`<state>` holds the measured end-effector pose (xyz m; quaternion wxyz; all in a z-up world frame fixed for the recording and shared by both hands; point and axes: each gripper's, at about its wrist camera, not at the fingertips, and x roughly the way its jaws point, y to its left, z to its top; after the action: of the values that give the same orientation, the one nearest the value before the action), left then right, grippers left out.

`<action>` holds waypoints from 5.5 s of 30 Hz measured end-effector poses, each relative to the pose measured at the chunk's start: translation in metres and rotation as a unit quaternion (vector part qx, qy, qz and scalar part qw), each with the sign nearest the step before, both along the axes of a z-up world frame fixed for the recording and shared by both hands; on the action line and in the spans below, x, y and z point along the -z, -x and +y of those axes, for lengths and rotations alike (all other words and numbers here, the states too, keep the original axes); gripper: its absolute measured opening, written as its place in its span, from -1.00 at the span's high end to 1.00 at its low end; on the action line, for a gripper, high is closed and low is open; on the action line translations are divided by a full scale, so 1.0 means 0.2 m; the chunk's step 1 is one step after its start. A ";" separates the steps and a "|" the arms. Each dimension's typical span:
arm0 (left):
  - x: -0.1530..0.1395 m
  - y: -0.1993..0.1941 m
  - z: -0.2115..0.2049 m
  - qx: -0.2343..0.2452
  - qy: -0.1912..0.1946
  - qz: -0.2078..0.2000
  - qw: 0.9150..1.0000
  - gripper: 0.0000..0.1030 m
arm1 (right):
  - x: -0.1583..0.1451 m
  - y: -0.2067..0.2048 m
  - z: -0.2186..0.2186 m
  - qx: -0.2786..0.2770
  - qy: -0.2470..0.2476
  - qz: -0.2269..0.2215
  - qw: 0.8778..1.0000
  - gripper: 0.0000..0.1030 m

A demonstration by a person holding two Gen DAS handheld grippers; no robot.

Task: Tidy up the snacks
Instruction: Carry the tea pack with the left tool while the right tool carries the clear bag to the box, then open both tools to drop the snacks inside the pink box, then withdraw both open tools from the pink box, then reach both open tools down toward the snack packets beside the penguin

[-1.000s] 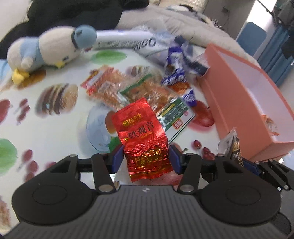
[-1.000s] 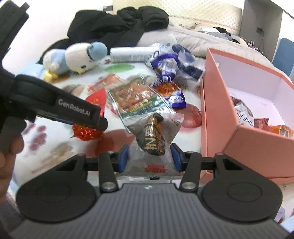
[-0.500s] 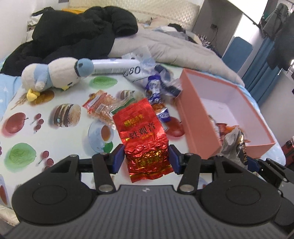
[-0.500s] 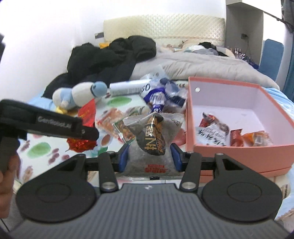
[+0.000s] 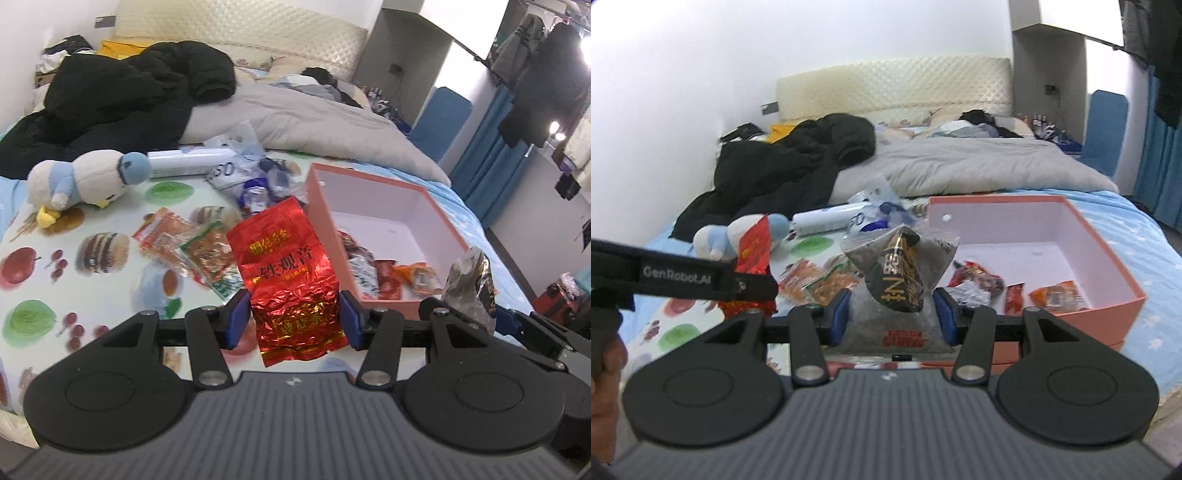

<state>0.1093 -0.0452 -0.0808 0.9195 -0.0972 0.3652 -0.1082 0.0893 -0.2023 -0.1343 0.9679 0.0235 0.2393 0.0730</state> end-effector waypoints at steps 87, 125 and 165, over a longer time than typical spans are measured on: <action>-0.09 -0.53 -0.59 0.116 -0.023 -0.001 0.993 -0.40 | -0.07 -0.27 -0.53 0.114 -0.039 0.030 0.992 -0.39; 0.22 0.19 0.28 -0.036 -0.001 0.017 0.999 -0.40 | 0.15 0.17 0.11 -0.023 -0.022 0.012 0.999 -0.38; 0.95 -0.93 0.78 -0.149 0.040 0.105 0.982 -0.38 | 0.63 -0.94 0.50 -0.166 0.043 0.101 0.980 -0.42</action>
<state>0.2952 0.1114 -0.2704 0.8772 -0.1983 0.4364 0.0262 0.2768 -0.1031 -0.2597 0.9131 -0.0509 0.3395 0.2199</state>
